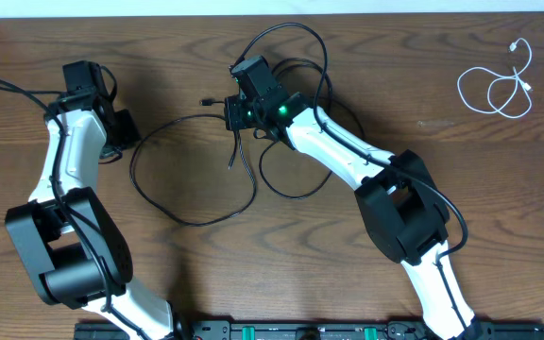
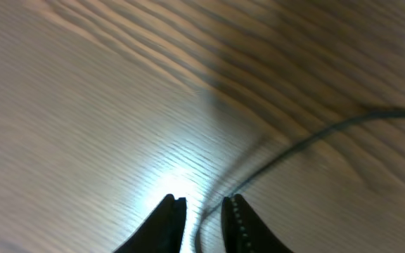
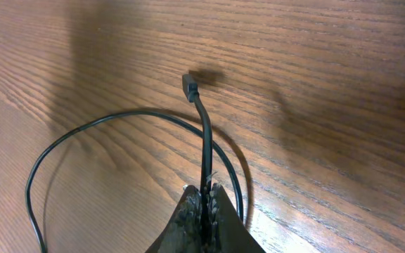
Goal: Untangle cables
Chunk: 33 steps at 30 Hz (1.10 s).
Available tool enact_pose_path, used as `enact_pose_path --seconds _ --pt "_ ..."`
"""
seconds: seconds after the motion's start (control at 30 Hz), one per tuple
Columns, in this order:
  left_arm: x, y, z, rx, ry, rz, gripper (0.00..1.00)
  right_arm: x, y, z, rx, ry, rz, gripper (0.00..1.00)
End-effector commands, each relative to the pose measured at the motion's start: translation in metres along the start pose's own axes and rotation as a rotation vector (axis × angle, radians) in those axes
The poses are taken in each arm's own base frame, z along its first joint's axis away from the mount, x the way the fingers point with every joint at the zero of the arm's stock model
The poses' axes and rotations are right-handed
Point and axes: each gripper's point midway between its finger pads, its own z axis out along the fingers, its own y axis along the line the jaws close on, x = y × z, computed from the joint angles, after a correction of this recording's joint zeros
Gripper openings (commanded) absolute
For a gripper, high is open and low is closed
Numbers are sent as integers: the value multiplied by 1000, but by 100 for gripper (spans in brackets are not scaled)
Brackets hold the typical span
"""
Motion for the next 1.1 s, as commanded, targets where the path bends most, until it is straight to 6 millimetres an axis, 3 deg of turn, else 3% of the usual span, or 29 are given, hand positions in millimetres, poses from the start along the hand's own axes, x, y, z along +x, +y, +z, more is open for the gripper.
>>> enact_pose_path --seconds 0.0,0.33,0.67,0.93,1.07 --pt "0 24 16 -143 6 16 19 -2 -5 1 12 -5 5 1" --pt "8 30 45 -166 55 12 10 0 -8 1 20 7 -12 1" --pt "21 -8 53 52 119 43 9 6 -12 2 33 29 -10 2" --pt "31 -12 60 79 151 111 9 8 -13 2 38 38 -8 4" --pt "38 -26 64 164 175 157 9 10 -14 2 42 45 -7 13"
